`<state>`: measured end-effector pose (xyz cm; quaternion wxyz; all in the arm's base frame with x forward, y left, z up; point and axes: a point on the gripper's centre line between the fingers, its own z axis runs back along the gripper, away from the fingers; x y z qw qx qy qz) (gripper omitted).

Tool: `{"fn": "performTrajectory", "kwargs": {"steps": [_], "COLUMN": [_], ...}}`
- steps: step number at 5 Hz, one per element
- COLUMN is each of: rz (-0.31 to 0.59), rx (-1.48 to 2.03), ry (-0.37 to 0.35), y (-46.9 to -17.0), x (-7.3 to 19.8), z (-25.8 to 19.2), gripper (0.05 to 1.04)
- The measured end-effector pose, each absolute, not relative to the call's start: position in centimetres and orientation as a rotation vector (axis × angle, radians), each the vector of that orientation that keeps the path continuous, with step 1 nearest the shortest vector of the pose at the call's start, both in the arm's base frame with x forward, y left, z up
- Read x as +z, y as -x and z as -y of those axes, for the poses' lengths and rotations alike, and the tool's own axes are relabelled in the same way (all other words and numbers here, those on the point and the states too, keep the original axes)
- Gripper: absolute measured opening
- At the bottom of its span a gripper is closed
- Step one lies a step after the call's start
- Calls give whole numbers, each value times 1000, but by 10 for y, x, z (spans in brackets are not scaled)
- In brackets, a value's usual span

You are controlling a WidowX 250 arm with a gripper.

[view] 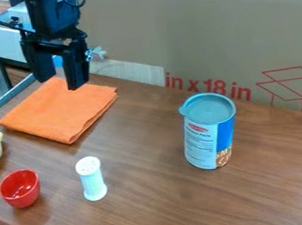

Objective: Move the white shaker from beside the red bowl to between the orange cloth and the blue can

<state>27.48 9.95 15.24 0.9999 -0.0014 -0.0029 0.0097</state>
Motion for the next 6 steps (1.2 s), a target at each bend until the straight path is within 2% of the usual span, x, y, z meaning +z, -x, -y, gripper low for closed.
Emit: {"fn": "performTrajectory", "kwargs": {"steps": [1,4,6], "rz": [-26,-54,-159], "rx": [19,-66,-166], "ry": [14,12,-38], "y": [-273,-231,-222], "x": [143,138,113], "z": [-98,-70,-59], "gripper": [1000,1001,1000]}}
